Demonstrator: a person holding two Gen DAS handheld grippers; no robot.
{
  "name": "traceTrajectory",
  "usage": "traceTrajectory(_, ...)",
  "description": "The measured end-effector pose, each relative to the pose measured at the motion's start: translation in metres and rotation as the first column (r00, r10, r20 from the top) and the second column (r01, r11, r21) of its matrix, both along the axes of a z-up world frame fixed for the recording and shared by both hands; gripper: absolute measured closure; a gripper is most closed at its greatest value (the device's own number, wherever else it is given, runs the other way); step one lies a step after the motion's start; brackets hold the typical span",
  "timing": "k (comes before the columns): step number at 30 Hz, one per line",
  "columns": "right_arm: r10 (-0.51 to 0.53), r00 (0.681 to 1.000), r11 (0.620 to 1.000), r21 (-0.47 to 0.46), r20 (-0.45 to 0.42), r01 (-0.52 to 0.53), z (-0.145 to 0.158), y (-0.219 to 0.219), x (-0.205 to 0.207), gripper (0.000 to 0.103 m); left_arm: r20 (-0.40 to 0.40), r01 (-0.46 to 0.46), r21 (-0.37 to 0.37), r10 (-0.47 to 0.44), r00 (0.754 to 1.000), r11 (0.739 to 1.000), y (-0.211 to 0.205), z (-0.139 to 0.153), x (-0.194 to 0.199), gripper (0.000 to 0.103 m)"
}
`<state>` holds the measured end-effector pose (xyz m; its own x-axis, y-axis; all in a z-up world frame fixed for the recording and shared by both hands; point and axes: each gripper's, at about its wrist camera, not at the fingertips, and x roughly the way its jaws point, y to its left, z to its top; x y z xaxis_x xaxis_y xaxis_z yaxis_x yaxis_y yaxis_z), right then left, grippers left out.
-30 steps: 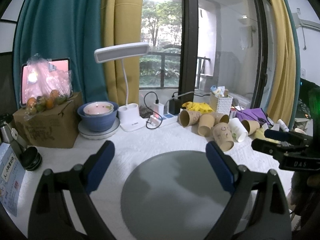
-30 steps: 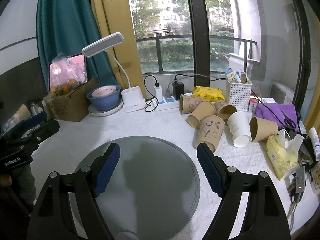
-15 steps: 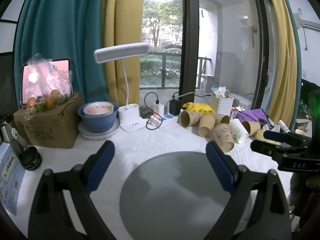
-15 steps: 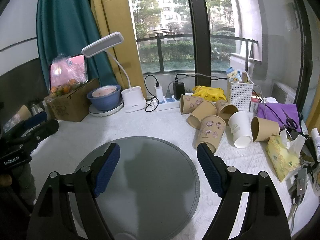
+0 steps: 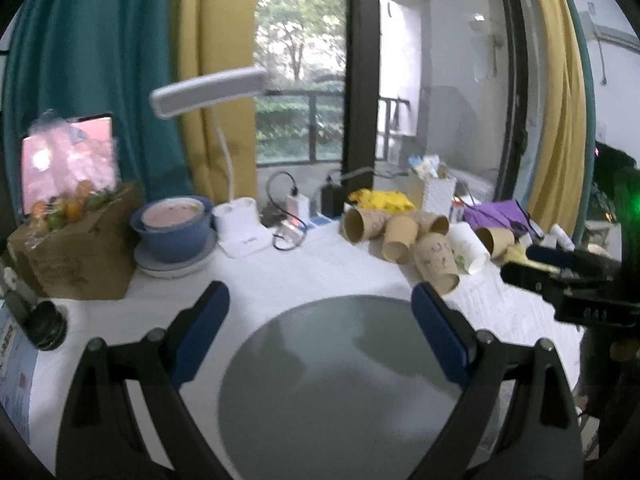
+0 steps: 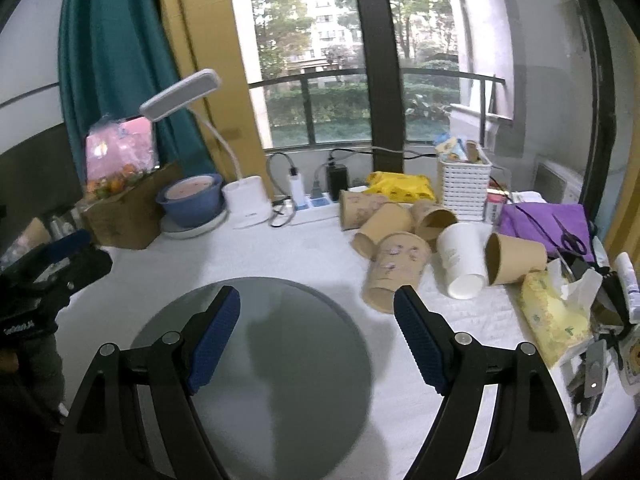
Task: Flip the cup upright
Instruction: 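Reach the left gripper to the patterned brown paper cup and grasp it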
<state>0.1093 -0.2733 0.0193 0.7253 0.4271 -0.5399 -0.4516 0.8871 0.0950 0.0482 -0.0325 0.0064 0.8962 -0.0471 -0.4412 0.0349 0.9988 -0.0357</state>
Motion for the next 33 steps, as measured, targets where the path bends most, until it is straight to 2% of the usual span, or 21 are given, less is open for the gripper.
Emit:
traceTrajectory(4, -0.046, 0.999, 0.999, -0.022, 0.002, 0.046, -0.009, -0.016, 0.016, 0.021, -0.05, 0.034, 0.001, -0.033, 0.998, 0.999, -0.013, -0.007, 0.024, 0.01)
traceTrajectory(10, -0.106, 0.994, 0.994, -0.005, -0.03, 0.106, -0.026, -0.044, 0.045, 0.021, -0.145, 0.074, -0.002, -0.073, 0.987, 0.997, -0.037, -0.022, 0.063, 0.01)
traceTrajectory(18, -0.163, 0.984, 0.986, 0.013, -0.078, 0.164, -0.052, -0.079, 0.081, 0.021, -0.217, 0.126, 0.011, -0.12, 0.969, 0.992, -0.076, -0.039, 0.107, 0.01)
traceTrajectory(33, -0.134, 0.989, 0.991, -0.026, -0.069, 0.133, -0.062, -0.107, 0.136, 0.021, -0.325, 0.235, -0.008, -0.224, 0.919, 0.972, -0.152, -0.074, 0.201, 0.01)
